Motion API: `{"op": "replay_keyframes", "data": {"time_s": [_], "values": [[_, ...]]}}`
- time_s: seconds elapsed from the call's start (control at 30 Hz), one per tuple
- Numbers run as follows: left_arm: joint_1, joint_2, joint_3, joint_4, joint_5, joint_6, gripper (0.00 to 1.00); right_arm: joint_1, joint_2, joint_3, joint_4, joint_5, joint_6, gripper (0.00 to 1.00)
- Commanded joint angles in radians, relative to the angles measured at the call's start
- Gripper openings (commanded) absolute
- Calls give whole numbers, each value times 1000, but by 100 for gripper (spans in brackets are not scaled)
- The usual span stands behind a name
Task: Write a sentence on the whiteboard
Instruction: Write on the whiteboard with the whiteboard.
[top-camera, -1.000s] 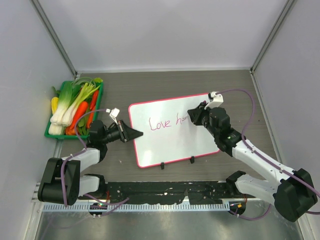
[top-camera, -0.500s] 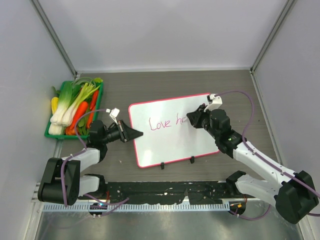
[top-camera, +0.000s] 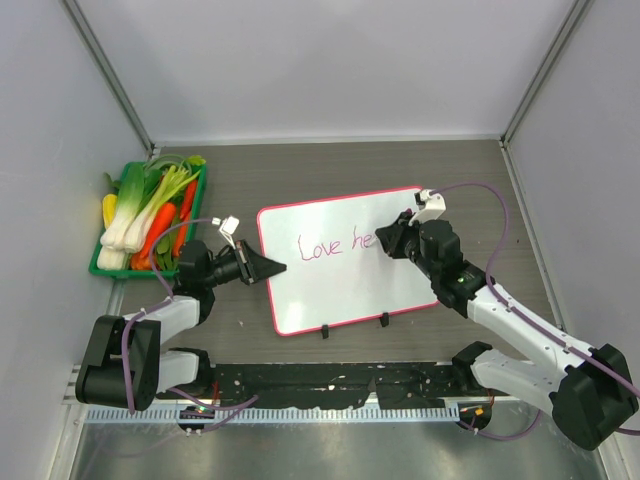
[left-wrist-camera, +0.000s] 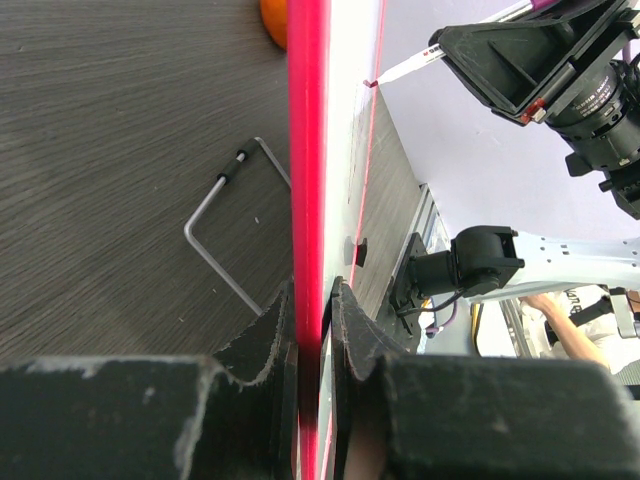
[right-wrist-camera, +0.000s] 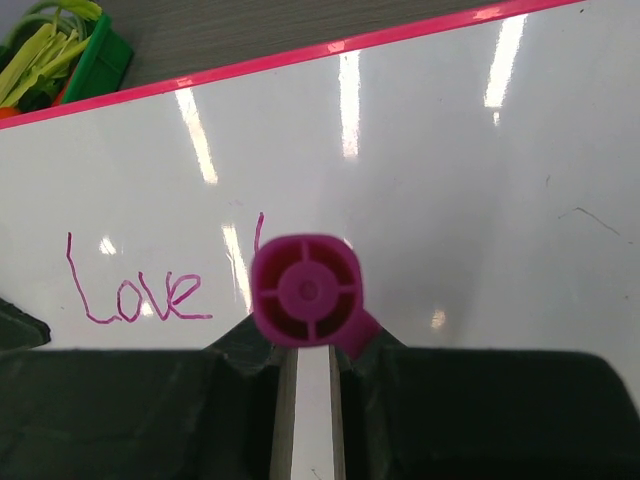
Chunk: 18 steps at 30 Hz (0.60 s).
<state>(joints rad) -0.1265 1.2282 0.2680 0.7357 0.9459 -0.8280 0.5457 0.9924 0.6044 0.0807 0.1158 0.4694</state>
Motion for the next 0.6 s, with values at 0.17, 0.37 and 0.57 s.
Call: {"op": "replay_keyframes", "data": {"time_s": [0.17,0.37,0.57], "values": [[-12,11,5,-55,-73,116,0,-6,-1,23,-50,93,-37,1],[-10,11,5,-55,-73,118,0,-4,2,46,-56,111,-38,1],[-10,10,5,-58,-75,118,0,-4,-31,55,-50,90,-44,1]]}}
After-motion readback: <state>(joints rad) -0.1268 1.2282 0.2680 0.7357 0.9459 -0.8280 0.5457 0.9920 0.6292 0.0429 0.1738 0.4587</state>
